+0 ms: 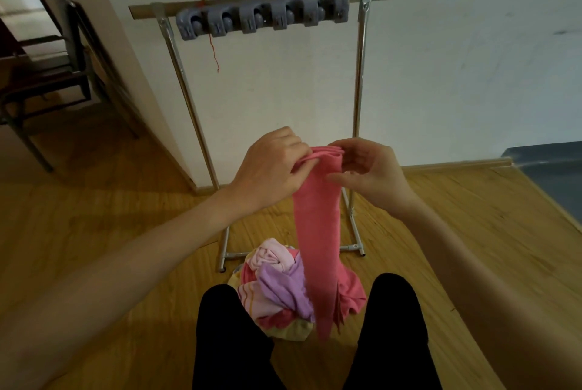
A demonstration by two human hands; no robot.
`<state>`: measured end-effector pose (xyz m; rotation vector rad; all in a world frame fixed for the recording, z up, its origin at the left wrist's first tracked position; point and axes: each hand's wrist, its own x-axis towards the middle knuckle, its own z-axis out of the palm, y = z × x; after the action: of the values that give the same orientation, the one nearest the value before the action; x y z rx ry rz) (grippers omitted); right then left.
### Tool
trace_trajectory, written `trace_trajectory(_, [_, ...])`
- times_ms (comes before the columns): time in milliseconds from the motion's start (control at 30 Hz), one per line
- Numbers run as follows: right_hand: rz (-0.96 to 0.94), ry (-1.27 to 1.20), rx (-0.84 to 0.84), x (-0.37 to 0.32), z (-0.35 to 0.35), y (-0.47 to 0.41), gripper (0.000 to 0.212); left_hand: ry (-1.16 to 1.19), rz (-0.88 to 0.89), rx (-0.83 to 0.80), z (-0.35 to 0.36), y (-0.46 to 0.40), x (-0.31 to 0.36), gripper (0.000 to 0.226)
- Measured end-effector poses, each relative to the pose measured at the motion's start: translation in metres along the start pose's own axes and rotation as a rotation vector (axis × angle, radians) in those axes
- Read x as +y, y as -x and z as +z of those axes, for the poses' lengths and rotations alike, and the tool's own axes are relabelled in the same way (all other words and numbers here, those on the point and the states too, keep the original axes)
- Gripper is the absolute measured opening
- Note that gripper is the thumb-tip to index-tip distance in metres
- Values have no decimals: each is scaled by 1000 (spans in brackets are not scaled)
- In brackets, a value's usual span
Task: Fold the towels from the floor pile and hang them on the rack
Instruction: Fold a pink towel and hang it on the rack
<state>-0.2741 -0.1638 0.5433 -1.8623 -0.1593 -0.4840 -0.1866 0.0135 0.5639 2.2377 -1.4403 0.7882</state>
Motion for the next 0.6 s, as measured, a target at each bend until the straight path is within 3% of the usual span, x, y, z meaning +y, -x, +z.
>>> trace_trajectory(300, [-146, 198, 167, -13, -15, -21, 23, 112, 41, 63, -20, -7, -5, 23])
trace_trajectory(433, [-100, 70, 202, -10, -6, -25, 22, 146, -8, 107, -25, -11, -6, 26])
trace_trajectory(500, [-58, 2, 235, -11, -2, -29, 22, 257, -65, 112, -26, -10, -5, 49])
trace_trajectory(600, [-18, -48, 259, -12, 2, -33, 21, 547, -255, 61, -17, 10, -3, 109])
